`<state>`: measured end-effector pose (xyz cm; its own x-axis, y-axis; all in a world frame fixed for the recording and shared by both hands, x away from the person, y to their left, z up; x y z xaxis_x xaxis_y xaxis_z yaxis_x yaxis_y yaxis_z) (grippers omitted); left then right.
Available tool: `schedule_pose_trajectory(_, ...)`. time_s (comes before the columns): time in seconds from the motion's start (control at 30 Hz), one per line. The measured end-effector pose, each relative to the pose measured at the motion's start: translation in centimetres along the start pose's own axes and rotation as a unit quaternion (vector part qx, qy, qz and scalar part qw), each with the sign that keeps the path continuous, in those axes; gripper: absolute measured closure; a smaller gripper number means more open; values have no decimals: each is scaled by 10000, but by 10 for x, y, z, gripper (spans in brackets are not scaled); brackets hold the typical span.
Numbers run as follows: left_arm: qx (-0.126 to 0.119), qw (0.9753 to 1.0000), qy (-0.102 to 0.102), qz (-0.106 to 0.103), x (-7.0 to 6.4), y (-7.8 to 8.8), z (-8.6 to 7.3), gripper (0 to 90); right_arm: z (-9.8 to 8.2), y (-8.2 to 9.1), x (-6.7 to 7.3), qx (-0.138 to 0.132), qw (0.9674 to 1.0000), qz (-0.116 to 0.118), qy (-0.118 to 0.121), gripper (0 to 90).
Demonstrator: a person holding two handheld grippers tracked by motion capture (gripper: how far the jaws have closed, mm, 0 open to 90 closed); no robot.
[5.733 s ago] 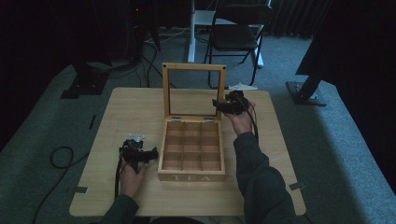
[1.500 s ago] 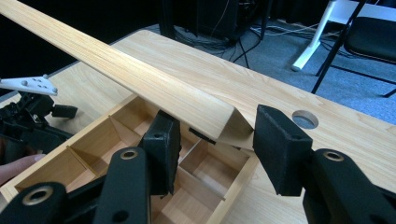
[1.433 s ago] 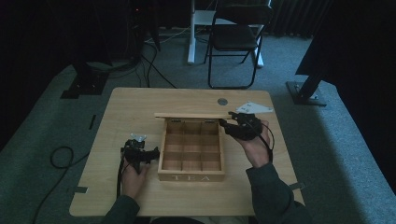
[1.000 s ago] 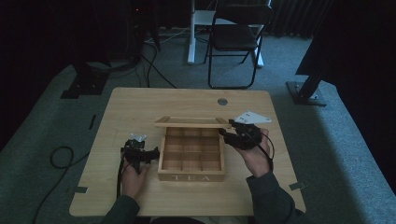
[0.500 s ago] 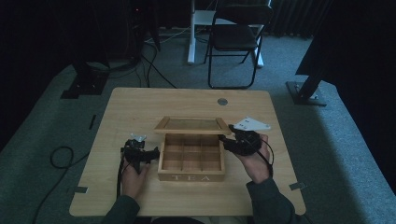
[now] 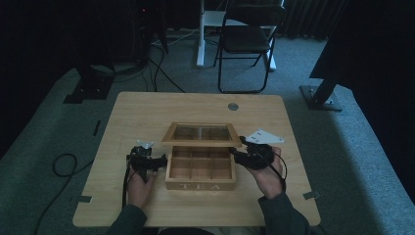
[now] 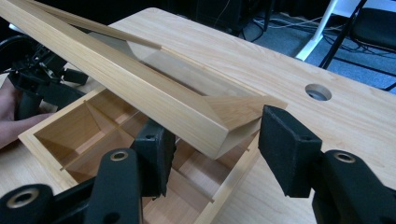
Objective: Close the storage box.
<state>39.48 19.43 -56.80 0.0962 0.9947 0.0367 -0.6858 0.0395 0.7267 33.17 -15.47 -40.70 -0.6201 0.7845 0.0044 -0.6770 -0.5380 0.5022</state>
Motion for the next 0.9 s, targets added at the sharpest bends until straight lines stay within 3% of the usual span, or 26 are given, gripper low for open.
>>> schedule_pose_trajectory(0.57, 7, 10000, -4, 0, 0, 0, 0, 16, -24, -1, 7, 60, 9999, 66, -124, 440)
schedule_pose_trajectory(0.9, 1, 10000, -4, 3, 0, 0, 0, 16, -33, -3, 11, 185, 9998, 6, -56, 423)
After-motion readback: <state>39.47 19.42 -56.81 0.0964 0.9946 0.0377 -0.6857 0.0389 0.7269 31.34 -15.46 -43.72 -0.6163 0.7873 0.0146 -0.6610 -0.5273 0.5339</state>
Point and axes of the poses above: each handheld gripper's, and its own axes: y roughly backward along the jaws, z roughly out of its top, x roughly to its left, the point moved 3 cm from there along -y, roughly forward along the jaws, and after that the axes turned 2 degrees about z, right-handed, at the moved point
